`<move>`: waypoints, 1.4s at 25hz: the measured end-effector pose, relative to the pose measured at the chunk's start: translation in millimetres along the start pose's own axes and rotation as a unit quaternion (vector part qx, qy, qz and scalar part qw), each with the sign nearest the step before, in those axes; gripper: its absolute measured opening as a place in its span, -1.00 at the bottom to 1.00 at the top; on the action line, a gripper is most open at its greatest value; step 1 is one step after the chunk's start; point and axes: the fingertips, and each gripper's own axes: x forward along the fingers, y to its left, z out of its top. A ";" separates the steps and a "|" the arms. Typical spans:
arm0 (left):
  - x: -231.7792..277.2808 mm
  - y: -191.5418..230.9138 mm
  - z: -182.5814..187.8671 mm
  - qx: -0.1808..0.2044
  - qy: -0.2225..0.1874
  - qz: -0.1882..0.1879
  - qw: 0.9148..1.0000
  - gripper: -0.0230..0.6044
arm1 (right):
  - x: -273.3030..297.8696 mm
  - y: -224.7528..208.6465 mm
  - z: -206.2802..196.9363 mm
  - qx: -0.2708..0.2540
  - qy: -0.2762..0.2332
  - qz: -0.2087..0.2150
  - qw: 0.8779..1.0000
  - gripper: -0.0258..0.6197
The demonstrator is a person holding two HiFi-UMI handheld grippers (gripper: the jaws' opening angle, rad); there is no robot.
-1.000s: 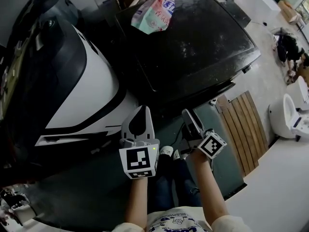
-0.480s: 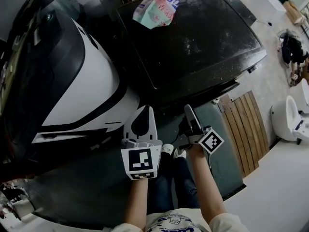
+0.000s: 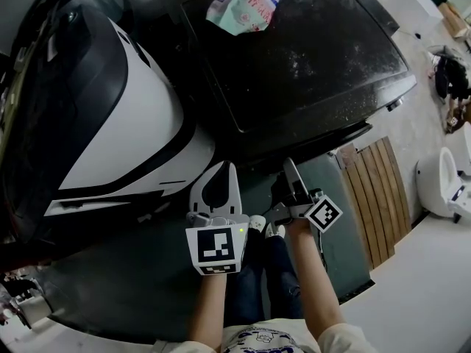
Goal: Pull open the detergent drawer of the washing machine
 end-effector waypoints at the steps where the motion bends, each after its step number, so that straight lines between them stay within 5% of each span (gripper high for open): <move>1: 0.4 0.3 -1.3 0.000 0.001 0.000 1.000 -0.89 | 0.8 -1.0 0.0 0.002 -0.001 0.003 1.000 -0.02; 8: 3.1 2.2 -9.6 -0.002 0.008 0.000 1.000 -0.89 | 4.7 -5.9 3.2 0.014 -0.011 0.020 1.000 -0.21; 35: 14.0 0.4 -30.3 -0.002 0.028 0.001 1.000 -0.89 | 12.1 -10.3 4.7 0.016 0.013 0.123 0.992 -0.21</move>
